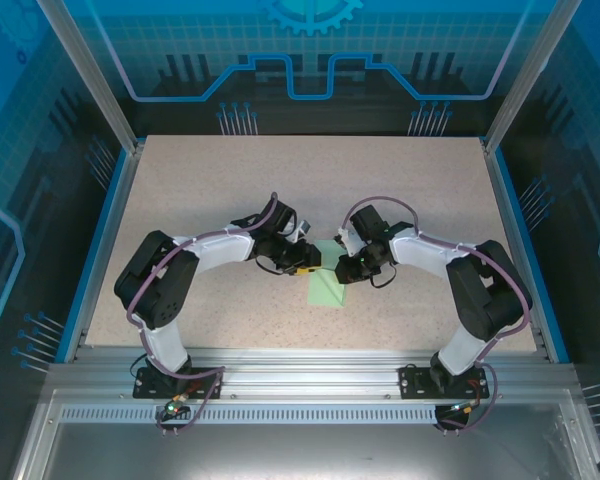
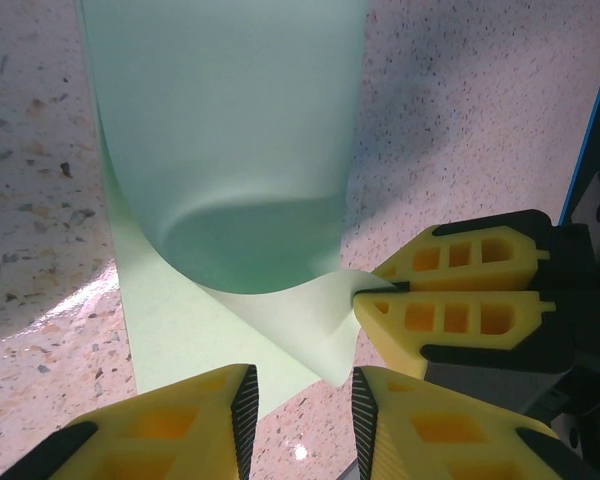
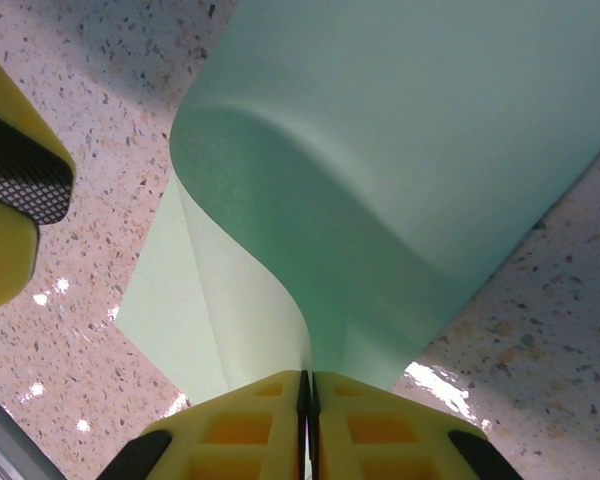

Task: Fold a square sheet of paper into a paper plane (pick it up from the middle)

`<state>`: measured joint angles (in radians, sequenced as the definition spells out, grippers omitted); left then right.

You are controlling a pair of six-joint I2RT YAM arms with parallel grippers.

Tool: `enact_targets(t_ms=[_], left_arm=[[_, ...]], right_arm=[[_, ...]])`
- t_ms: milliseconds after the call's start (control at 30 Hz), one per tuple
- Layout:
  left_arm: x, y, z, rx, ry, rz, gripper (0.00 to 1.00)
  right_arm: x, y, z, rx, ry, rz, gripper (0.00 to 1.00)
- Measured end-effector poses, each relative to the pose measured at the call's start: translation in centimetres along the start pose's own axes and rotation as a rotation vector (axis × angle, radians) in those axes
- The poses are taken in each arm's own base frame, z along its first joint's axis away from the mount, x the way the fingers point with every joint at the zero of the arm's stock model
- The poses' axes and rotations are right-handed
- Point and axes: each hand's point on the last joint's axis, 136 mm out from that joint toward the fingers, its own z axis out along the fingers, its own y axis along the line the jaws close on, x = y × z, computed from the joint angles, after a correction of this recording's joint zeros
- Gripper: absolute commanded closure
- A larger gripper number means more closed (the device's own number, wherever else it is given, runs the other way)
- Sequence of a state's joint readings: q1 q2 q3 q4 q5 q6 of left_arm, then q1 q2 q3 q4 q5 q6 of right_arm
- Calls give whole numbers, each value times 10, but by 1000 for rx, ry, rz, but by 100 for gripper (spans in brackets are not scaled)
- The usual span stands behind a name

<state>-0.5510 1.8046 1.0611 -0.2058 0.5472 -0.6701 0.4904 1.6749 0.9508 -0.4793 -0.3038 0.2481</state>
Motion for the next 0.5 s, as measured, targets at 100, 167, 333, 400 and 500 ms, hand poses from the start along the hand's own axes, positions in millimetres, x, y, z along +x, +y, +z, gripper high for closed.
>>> enact_targets(t_ms=[100, 167, 333, 400, 500], left_arm=[[-1, -2, 0, 2, -1, 3, 65], [-1, -2, 0, 2, -2, 4, 65], [-2, -3, 0, 2, -1, 4, 65], [-1, -2, 0, 0, 1, 2, 65], [-1, -2, 1, -1, 4, 1, 66]], right_arm=[[-4, 0, 1, 0, -1, -6, 86], [-5, 0, 2, 1, 0, -12, 86], [-7, 0, 4, -2, 6, -24, 86], [-8, -1, 5, -2, 10, -26, 85], [-7, -1, 6, -1, 16, -31, 85]])
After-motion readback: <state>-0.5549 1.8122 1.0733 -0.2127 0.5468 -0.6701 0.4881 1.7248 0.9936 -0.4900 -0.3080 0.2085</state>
